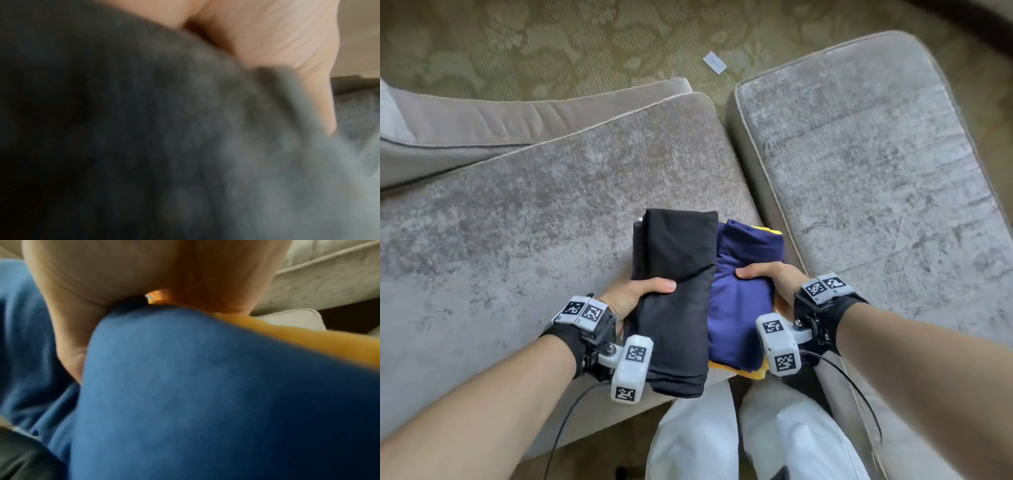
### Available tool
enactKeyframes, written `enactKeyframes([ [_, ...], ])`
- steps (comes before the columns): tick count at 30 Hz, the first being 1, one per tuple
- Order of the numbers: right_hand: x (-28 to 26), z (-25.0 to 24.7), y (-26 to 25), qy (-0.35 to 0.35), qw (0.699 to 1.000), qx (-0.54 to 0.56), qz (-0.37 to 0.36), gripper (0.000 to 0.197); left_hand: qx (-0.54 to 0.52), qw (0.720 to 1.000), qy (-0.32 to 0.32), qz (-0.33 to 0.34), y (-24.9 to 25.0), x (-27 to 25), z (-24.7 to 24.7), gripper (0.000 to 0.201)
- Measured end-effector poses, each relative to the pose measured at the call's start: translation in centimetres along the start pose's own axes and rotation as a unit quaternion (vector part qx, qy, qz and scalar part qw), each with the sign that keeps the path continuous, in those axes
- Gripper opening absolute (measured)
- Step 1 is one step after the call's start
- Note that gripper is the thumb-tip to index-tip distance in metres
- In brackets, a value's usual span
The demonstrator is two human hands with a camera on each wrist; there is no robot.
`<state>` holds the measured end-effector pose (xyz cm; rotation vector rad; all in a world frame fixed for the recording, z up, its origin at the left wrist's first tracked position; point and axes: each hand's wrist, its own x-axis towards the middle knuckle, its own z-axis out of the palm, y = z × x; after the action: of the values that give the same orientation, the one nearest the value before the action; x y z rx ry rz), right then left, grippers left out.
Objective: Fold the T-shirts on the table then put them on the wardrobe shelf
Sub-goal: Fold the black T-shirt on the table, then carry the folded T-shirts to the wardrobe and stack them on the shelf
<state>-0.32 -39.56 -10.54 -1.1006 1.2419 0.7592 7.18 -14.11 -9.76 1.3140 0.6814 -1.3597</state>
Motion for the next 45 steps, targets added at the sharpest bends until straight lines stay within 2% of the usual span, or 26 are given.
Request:
enactKeyframes([
  [2, -1.6, 0.9, -1.9, -0.007, 0.999, -0.030, -0.015, 0.088, -0.021, 1.000, 0.008, 0.012, 0.6, -1.8, -0.4, 0.075],
  [6, -5.5, 3.4, -6.0, -0.023, 0.995, -0.076, -0.061, 0.086, -0.087, 0.993, 0.042, 0.066, 1.8, -6.9, -1.4, 0.056],
  [9, -8.9, 5.8, -9.1, -0.024, 0.988, -0.113, -0.100, 0.085, -0.132, 0.985, 0.074, 0.087, 2.0, -10.7, -3.0, 0.070],
  [11, -11.2, 7.5, -11.1, -0.021, 0.984, -0.126, -0.121, 0.087, -0.190, 0.973, 0.087, 0.094, 1.8, -13.5, -4.2, 0.069],
  [14, -15.2, 9.7, -14.1, -0.022, 0.978, -0.145, -0.150, 0.097, -0.299, 0.939, 0.101, 0.133, 1.2, -17.7, -5.0, 0.047],
  [16, -17.6, 11.0, -15.5, -0.039, 0.973, -0.159, -0.162, 0.095, -0.358, 0.909, 0.118, 0.177, 0.8, -20.7, -4.7, 0.033],
  [18, -19.7, 12.2, -16.7, -0.051, 0.964, -0.192, -0.177, 0.098, -0.399, 0.882, 0.135, 0.211, 0.3, -24.0, -4.1, 0.033],
  [21, -22.1, 14.4, -18.2, -0.068, 0.943, -0.253, -0.207, 0.110, -0.440, 0.848, 0.158, 0.251, -0.8, -29.3, -2.8, 0.046],
  [23, -24.7, 15.8, -18.2, -0.092, 0.932, -0.277, -0.215, 0.110, -0.465, 0.821, 0.177, 0.279, -2.1, -32.9, -1.7, 0.048],
  [30, -39.1, 21.5, -14.6, -0.169, 0.879, -0.338, -0.293, 0.101, -0.535, 0.704, 0.266, 0.383, -7.8, -45.3, 2.7, 0.029],
  [34, -46.8, 24.4, -9.1, -0.243, 0.851, -0.337, -0.319, 0.099, -0.576, 0.608, 0.346, 0.423, -14.0, -51.8, 5.0, 0.029],
  [35, -49.3, 24.8, -7.2, -0.263, 0.838, -0.346, -0.329, 0.091, -0.585, 0.581, 0.366, 0.432, -15.8, -53.3, 5.6, 0.029],
  [38, -56.5, 25.5, -0.8, -0.331, 0.785, -0.387, -0.353, 0.040, -0.615, 0.499, 0.410, 0.452, -21.3, -57.8, 7.4, 0.030],
  [42, -62.5, 26.2, 7.9, -0.396, 0.735, -0.421, -0.355, 0.023, -0.637, 0.398, 0.455, 0.478, -30.3, -62.5, 10.7, 0.024],
  [45, -66.0, 26.3, 15.5, -0.452, 0.694, -0.443, -0.345, 0.019, -0.654, 0.323, 0.487, 0.481, -38.2, -65.3, 13.8, 0.028],
])
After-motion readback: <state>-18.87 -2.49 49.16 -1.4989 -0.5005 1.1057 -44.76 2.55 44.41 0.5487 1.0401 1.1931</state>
